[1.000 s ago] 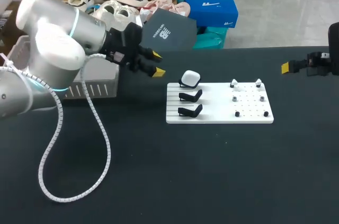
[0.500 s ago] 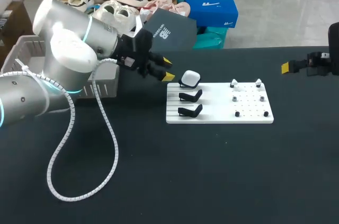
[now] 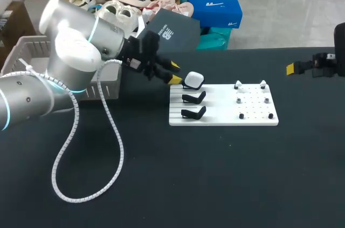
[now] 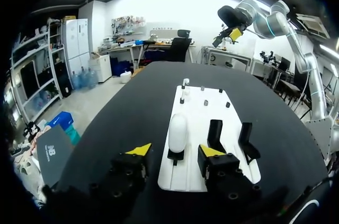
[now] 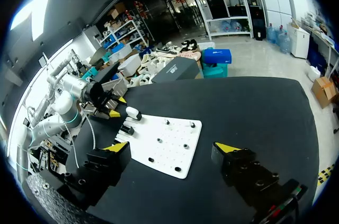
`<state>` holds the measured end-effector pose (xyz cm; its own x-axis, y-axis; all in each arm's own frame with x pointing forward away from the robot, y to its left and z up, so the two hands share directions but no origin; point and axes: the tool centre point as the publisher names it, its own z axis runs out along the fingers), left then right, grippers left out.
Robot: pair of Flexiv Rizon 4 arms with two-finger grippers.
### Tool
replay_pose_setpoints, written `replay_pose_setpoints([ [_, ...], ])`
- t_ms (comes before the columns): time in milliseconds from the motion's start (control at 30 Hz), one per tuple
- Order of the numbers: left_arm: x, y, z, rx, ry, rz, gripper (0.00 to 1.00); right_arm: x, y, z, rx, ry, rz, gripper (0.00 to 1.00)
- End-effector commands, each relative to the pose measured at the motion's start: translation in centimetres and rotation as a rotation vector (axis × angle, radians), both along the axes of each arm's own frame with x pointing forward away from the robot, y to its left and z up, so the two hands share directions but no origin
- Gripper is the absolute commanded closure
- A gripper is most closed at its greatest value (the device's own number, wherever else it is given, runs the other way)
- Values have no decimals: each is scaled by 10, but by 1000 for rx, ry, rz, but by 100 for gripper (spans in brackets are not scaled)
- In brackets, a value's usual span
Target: Pick up each earbud case from the left stands, insert the matching earbuds, close the lid, and place the case in the box.
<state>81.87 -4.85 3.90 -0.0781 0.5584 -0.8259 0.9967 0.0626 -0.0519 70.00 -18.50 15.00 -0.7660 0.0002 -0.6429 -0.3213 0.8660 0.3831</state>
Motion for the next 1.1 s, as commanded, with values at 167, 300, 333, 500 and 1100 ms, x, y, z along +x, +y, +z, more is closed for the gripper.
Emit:
replay_pose_setpoints([
  [167, -2, -4, -3, 8, 10, -15, 43, 0, 0, 0, 0, 0, 0, 0],
  [300, -4, -7, -5, 9, 11, -18, 44, 0, 0, 0, 0, 0, 0, 0],
  [333, -4, -8, -6, 10, 11, -18, 45, 0, 0, 0, 0, 0, 0, 0],
  [500, -6, -14, -6, -3, 5, -9, 49, 0, 0, 0, 0, 0, 0, 0],
  [1100, -2, -24, -15, -5, -5, 19, 51, 0, 0, 0, 0, 0, 0, 0],
])
